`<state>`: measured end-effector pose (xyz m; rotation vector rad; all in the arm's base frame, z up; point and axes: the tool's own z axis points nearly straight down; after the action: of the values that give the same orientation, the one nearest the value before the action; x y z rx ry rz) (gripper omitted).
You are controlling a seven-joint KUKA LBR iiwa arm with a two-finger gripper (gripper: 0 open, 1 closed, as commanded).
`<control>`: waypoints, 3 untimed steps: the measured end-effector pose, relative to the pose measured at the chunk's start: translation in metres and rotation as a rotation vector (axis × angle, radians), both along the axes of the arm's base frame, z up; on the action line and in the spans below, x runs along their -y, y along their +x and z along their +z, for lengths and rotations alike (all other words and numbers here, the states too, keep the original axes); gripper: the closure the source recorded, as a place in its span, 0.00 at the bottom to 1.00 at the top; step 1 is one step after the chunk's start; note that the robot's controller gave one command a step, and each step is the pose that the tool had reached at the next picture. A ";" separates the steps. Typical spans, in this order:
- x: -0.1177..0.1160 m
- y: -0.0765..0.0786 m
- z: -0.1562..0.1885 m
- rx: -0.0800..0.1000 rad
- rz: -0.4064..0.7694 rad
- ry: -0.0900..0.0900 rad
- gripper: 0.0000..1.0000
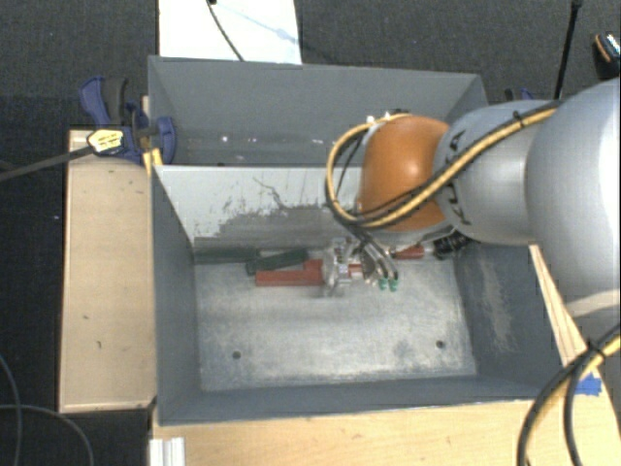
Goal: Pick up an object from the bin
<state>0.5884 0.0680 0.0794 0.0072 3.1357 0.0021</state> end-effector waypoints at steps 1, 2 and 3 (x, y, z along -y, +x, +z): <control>-0.016 0.003 0.004 -0.003 -0.113 0.000 1.00; 0.016 -0.015 -0.002 -0.007 -0.224 -0.002 1.00; 0.015 -0.015 -0.001 -0.005 -0.224 0.000 0.00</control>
Offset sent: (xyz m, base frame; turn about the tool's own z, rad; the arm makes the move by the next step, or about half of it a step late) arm 0.0023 0.0156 0.0041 0.1149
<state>0.5738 0.0528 0.0785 0.3576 3.1207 0.0009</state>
